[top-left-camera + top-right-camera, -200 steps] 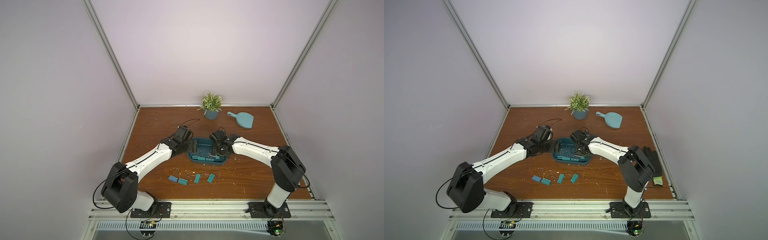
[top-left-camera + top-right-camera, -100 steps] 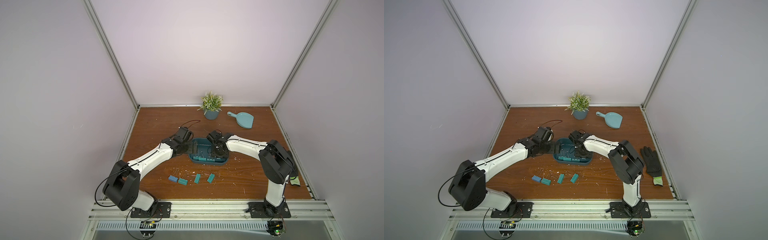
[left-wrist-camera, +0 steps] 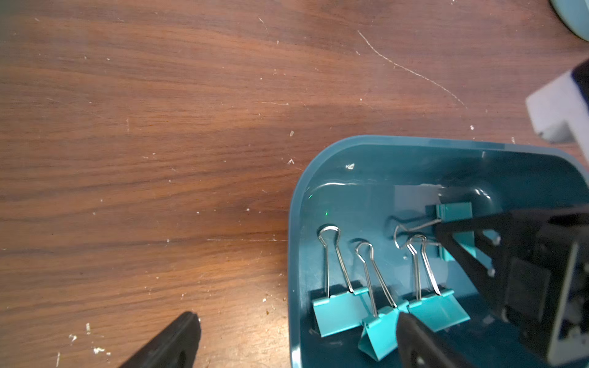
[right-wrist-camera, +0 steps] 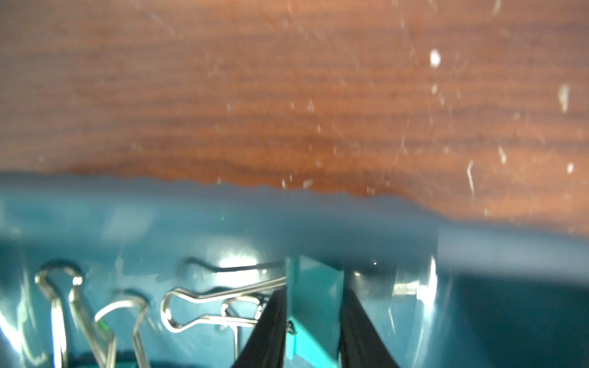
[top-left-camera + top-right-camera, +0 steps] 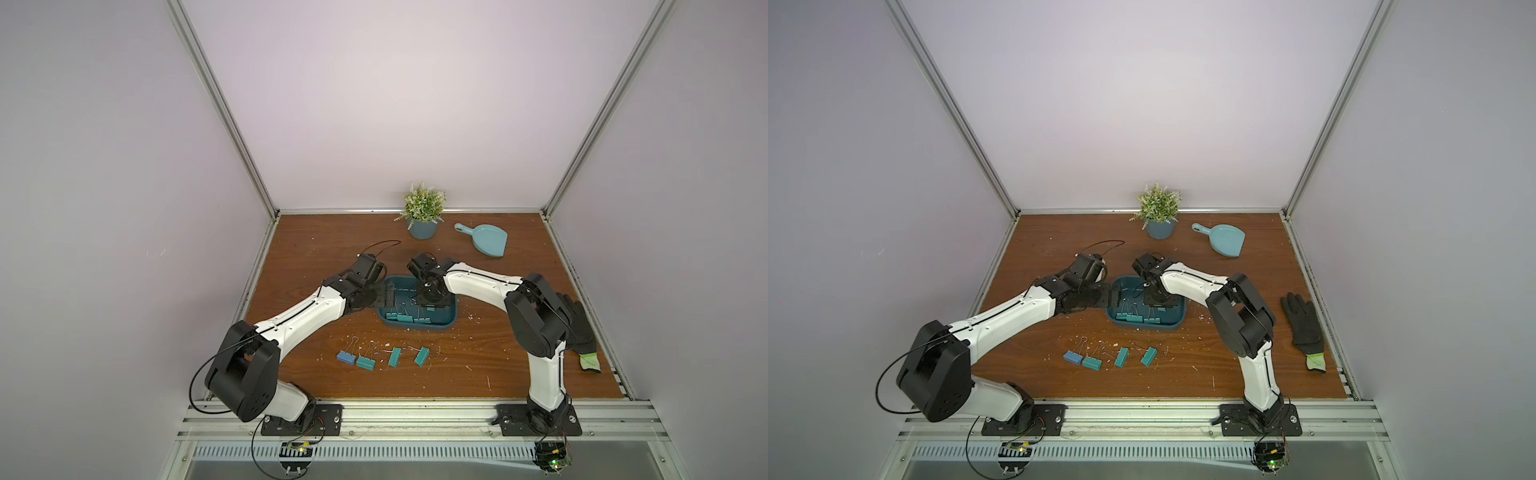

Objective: Take out the binder clips from the storage box
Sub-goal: Pick up the binder clip from the storage box.

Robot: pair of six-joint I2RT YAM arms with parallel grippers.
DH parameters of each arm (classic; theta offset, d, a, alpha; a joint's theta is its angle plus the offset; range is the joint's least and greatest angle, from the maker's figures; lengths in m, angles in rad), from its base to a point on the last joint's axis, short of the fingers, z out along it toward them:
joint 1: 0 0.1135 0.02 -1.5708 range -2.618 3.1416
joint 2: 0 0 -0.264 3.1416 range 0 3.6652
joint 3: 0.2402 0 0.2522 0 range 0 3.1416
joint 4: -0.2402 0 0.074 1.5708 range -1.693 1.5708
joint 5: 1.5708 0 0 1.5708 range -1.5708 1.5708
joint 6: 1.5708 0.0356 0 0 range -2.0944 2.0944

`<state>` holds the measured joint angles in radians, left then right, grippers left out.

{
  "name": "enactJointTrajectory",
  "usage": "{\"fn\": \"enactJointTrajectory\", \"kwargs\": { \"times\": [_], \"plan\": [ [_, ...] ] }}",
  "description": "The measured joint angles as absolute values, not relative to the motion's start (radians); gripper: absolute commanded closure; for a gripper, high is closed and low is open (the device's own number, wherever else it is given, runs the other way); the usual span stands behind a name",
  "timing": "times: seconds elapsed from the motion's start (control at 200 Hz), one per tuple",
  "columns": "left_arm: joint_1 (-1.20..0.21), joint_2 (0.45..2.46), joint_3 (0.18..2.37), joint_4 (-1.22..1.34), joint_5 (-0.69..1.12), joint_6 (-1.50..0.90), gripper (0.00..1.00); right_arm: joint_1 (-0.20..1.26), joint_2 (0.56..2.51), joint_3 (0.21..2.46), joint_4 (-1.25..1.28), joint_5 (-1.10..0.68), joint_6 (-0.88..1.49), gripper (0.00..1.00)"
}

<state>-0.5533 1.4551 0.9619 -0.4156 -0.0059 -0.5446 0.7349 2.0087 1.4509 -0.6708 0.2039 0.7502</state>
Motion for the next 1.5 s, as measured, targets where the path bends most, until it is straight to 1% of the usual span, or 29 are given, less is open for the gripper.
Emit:
{"fn": "enactJointTrajectory", "kwargs": {
  "times": [0.145, 0.37, 0.606, 0.651, 0.681, 0.711, 0.791, 0.946, 1.071, 1.161, 1.196, 1.501],
  "plan": [
    [-0.553, 1.455, 0.962, -0.419, -0.006, -0.544, 0.01, 0.712, 2.055, 1.522, -0.679, 0.204, 0.719, 0.53],
    [-0.553, 1.454, 0.962, -0.423, -0.007, -0.542, 0.01, 0.705, 2.061, 1.523, -0.680, 0.200, 0.698, 0.51],
    [-0.552, 1.446, 0.962, -0.424, -0.009, -0.541, 0.01, 0.706, 2.054, 1.504, -0.660, 0.183, 0.703, 0.55],
    [-0.552, 1.440, 0.962, -0.425, -0.009, -0.542, 0.01, 0.706, 2.048, 1.494, -0.652, 0.177, 0.708, 0.52],
    [-0.551, 1.436, 0.962, -0.425, -0.010, -0.542, 0.01, 0.706, 2.043, 1.487, -0.649, 0.175, 0.712, 0.47],
    [-0.551, 1.431, 0.962, -0.425, -0.010, -0.542, 0.01, 0.706, 2.040, 1.481, -0.648, 0.175, 0.717, 0.43],
    [-0.551, 1.416, 0.962, -0.426, -0.012, -0.542, 0.01, 0.706, 2.035, 1.467, -0.653, 0.174, 0.730, 0.42],
    [-0.551, 1.396, 0.962, -0.427, -0.014, -0.542, 0.01, 0.712, 2.012, 1.436, -0.650, 0.177, 0.764, 0.46],
    [-0.551, 1.373, 0.952, -0.423, -0.014, -0.542, 0.01, 0.717, 1.989, 1.398, -0.641, 0.176, 0.793, 0.59],
    [-0.550, 1.351, 0.936, -0.424, -0.015, -0.542, 0.01, 0.718, 1.985, 1.393, -0.639, 0.177, 0.811, 0.71],
    [-0.550, 1.344, 0.931, -0.424, -0.017, -0.542, 0.01, 0.718, 1.985, 1.393, -0.639, 0.177, 0.815, 0.73],
    [-0.550, 1.260, 0.900, -0.426, -0.032, -0.545, 0.01, 0.723, 1.979, 1.414, -0.670, 0.186, 0.829, 0.74]
  ]
}}
